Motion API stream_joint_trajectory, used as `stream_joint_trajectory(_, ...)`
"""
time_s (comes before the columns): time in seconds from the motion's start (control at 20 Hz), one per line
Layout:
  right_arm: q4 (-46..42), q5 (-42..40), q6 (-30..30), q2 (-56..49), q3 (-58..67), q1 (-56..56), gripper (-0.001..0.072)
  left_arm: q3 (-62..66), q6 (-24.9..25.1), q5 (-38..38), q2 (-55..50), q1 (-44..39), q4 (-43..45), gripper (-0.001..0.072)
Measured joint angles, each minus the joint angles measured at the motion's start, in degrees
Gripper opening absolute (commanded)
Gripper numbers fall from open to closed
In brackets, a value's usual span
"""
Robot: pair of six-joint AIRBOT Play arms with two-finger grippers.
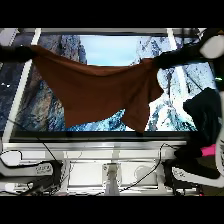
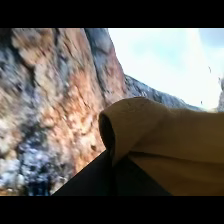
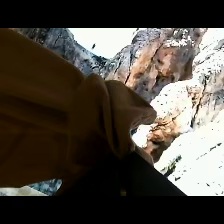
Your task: Fold the clothes and pants, and hang the long-sleeved shirts on hangers.
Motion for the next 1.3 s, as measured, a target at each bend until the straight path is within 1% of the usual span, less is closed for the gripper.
stream_joint_trajectory(0.2, 0.04, -10.34, 0.07, -8.94, -1.46, 0.0, 0.0016, -0.11, 0.22, 1.01, -8.61, 0.0, -7.13, 0.0016)
stream_joint_trajectory(0.25, 0.04, -12.81, 0.04, -10.32, -1.62, 0.0, 0.0034, -0.11, 0.44, 1.73, -9.7, 0.0, -8.26, 0.0032)
stream_joint_trajectory(0.3, 0.02, -15.19, 0.07, -11.28, -1.7, 0.0, 0.0193, -0.11, 0.68, 2.82, -10.6, 0.0, -9.16, 0.0089)
stream_joint_trajectory(0.35, -0.15, -17.81, 0.09, -12.0, -1.75, 0.0, 0.0458, -0.11, 0.74, 3.82, -11.21, 0.0, -9.88, 0.0152)
stream_joint_trajectory(0.4, -0.55, -20.2, 0.07, -12.44, -1.79, 0.0, 0.058, -0.09, 0.92, 4.7, -11.58, 0.0, -10.32, 0.0399)
stream_joint_trajectory(0.45, -1.36, -22.51, 0.07, -12.79, -1.81, 0.0, 0.0578, -0.09, 1.07, 5.22, -11.93, 0.0, -10.69, 0.0709)
stream_joint_trajectory(0.55, -3.1, -25.68, 0.07, -13.05, -1.81, -0.28, 0.0575, -0.09, 1.11, 5.7, -12.2, 0.0, -11.19, 0.0715)
stream_joint_trajectory(0.6, -3.87, -26.38, 0.07, -13.05, -1.79, -0.68, 0.0523, -0.09, 1.25, 5.66, -12.22, 0.02, -11.41, 0.0713)
stream_joint_trajectory(0.65, -4.98, -26.21, 0.04, -12.96, -1.73, -1.4, 0.0427, -0.09, 1.27, 5.14, -12.2, 0.07, -11.43, 0.0703)
stream_joint_trajectory(0.7, -5.81, -25.31, 0.04, -12.76, -1.66, -2.36, 0.0391, -0.07, 1.29, 4.5, -12.02, 0.17, -11.43, 0.0703)
stream_joint_trajectory(0.8, -7.06, -20.65, -0.13, -12.5, -1.57, -5.27, 0.0391, -0.02, 2.01, 2.89, -11.23, 0.42, -11.69, 0.0703)
stream_joint_trajectory(0.85, -7.34, -16.98, -0.74, -12.46, -1.68, -7.1, 0.0391, -0.04, 2.71, 2.05, -10.75, 0.55, -11.67, 0.0703)
stream_joint_trajectory(0.95, -5.88, -9.09, -3.74, -12.35, -2.12, -11.02, 0.0391, -0.02, 3.74, 0.83, -9.46, 0.68, -11.82, 0.0703)
stream_joint_trajectory(1.1, 1.62, 3.45, -10.14, -12.35, -4.79, -16.55, 0.039, -0.02, 4.61, -0.24, -7.48, 0.76, -11.82, 0.0703)
stream_joint_trajectory(1.15, 3.98, 6.43, -11.54, -12.35, -6.25, -17.9, 0.0391, -0.02, 4.74, -0.44, -6.91, 0.76, -11.82, 0.0703)
stream_joint_trajectory(1.2, 6.1, 8.57, -12.68, -12.35, -8.02, -18.93, 0.0396, -0.02, 4.83, -0.83, -6.49, 0.76, -11.8, 0.0703)
stream_joint_trajectory(1.3, 9.73, 10.99, -14.38, -12.35, -12.46, -20.35, 0.0444, -0.02, 4.96, -1.36, -5.77, 0.76, -11.82, 0.0703)
